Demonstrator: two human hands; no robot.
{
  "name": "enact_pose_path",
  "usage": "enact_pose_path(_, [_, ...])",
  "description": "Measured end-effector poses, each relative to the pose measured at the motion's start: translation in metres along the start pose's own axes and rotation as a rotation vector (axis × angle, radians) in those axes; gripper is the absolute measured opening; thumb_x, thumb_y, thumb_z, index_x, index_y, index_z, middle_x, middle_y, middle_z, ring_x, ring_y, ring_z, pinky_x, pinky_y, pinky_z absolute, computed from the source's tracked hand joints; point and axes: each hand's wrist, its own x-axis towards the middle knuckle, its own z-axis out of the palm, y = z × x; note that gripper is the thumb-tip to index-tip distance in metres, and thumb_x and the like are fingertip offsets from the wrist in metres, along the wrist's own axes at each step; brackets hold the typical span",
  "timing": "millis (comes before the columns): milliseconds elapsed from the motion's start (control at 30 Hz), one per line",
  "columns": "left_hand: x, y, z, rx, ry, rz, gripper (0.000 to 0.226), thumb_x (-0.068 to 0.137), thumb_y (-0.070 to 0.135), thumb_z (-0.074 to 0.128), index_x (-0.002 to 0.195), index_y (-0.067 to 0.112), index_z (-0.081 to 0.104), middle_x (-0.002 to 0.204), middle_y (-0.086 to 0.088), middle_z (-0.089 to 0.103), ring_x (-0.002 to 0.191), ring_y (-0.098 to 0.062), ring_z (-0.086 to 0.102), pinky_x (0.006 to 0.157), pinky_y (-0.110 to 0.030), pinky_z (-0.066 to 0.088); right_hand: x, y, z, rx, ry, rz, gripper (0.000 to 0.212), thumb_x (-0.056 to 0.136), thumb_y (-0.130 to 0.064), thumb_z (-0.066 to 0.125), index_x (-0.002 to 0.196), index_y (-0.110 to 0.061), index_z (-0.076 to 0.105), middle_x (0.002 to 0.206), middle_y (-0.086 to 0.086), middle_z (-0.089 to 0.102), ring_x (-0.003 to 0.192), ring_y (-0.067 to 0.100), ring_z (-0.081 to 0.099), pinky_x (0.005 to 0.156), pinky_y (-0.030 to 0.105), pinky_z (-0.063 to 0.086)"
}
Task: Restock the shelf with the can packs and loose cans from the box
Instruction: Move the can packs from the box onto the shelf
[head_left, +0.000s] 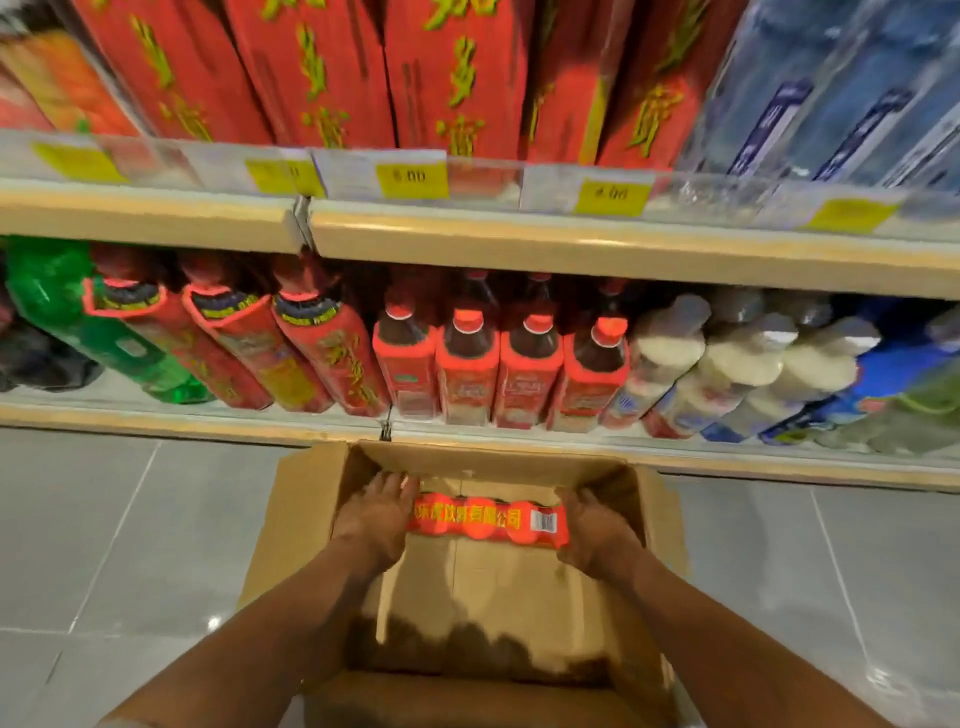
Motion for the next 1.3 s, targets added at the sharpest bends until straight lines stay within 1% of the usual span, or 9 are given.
enact_pose_path(67, [0.013, -0.001, 0.008, 0.019, -0.034, -0.021, 0.082, 0.093, 0.022, 0.055, 0.156, 0.018, 0.003, 0.160, -0.009, 0.015, 0.147, -0.031, 0.019, 0.113, -0.043, 0.035, 0.013, 0.003, 0.017, -0.006, -0.004, 0.019, 0.079, 0.085, -0.036, 0.059, 0.153, -0.016, 0.022, 0.156, 0.014, 0.033, 0.138, 0.030, 0.042, 0.111, 0.041, 0.041])
enact_pose_path(167, [0.024, -0.001, 0.019, 0.011, -0.045, -0.044, 0.068, 0.095, 0.016, 0.048, 0.154, 0.020, 0.015, 0.149, -0.009, 0.032, 0.126, -0.031, 0.048, 0.094, -0.044, 0.051, 0.018, 0.002, 0.029, -0.026, 0.029, 0.055, 0.073, 0.086, -0.036, 0.061, 0.149, -0.022, 0.027, 0.151, 0.009, 0.038, 0.123, 0.029, 0.058, 0.097, 0.040, 0.053])
enact_pose_path(233, [0.027, 0.002, 0.022, 0.017, -0.028, -0.061, 0.060, 0.097, 0.017, 0.046, 0.151, 0.019, 0.020, 0.141, -0.009, 0.038, 0.113, -0.030, 0.059, 0.081, -0.042, 0.053, 0.019, 0.001, 0.033, -0.028, 0.067, 0.084, 0.064, 0.088, -0.035, 0.059, 0.145, -0.025, 0.031, 0.144, 0.006, 0.043, 0.112, 0.030, 0.064, 0.087, 0.040, 0.055])
enact_pose_path(333, [0.032, 0.004, 0.024, 0.057, -0.007, -0.064, 0.058, 0.099, 0.019, 0.044, 0.151, 0.016, 0.019, 0.138, -0.011, 0.039, 0.108, -0.029, 0.063, 0.075, -0.038, 0.053, 0.022, 0.000, 0.035, -0.020, 0.119, 0.100, 0.051, 0.089, -0.038, 0.054, 0.136, -0.026, 0.038, 0.131, 0.002, 0.051, 0.103, 0.032, 0.067, 0.078, 0.040, 0.054])
enact_pose_path(533, [0.027, 0.002, 0.020, 0.079, 0.009, -0.066, 0.062, 0.099, 0.019, 0.044, 0.154, 0.014, 0.015, 0.140, -0.012, 0.041, 0.103, -0.025, 0.066, 0.079, -0.037, 0.056, 0.021, -0.004, 0.026, 0.007, 0.109, 0.100, 0.047, 0.088, -0.033, 0.054, 0.132, -0.026, 0.039, 0.128, 0.002, 0.052, 0.102, 0.031, 0.066, 0.079, 0.041, 0.055])
enact_pose_path(833, [-0.035, -0.010, -0.051, -0.029, 0.009, -0.093, 0.067, 0.097, 0.013, 0.047, 0.155, 0.014, 0.011, 0.149, -0.013, 0.036, 0.115, -0.028, 0.062, 0.085, -0.038, 0.055, -0.038, -0.007, -0.044, 0.021, 0.153, 0.003, 0.059, 0.090, -0.043, 0.059, 0.141, -0.026, 0.034, 0.131, 0.001, 0.057, 0.111, 0.023, 0.064, 0.087, 0.037, 0.056])
enact_pose_path(1000, [-0.101, -0.021, -0.131, -0.005, -0.012, -0.104, 0.061, 0.098, 0.014, 0.045, 0.153, 0.015, 0.020, 0.155, -0.017, 0.031, 0.119, -0.032, 0.059, 0.087, -0.039, 0.052, -0.107, -0.020, -0.124, -0.038, 0.117, 0.016, 0.063, 0.092, -0.031, 0.061, 0.145, -0.019, 0.030, 0.135, 0.008, 0.054, 0.120, 0.026, 0.058, 0.096, 0.036, 0.049])
enact_pose_path(1200, [-0.193, -0.042, -0.251, -0.062, 0.034, -0.037, 0.055, 0.098, 0.024, 0.044, 0.149, 0.016, 0.024, 0.148, -0.015, 0.040, 0.119, -0.033, 0.058, 0.091, -0.044, 0.053, -0.219, -0.036, -0.238, 0.100, 0.175, -0.019, 0.054, 0.083, -0.043, 0.068, 0.130, -0.029, 0.044, 0.122, 0.000, 0.059, 0.107, 0.022, 0.061, 0.086, 0.038, 0.054])
enact_pose_path(1300, [-0.250, -0.043, -0.318, -0.002, 0.084, 0.013, 0.057, 0.102, 0.038, 0.043, 0.150, 0.016, 0.021, 0.149, -0.013, 0.041, 0.126, -0.029, 0.054, 0.094, -0.040, 0.050, -0.278, -0.043, -0.297, 0.198, 0.209, -0.071, 0.050, 0.081, -0.035, 0.072, 0.127, -0.030, 0.052, 0.122, -0.001, 0.062, 0.105, 0.021, 0.063, 0.081, 0.031, 0.053])
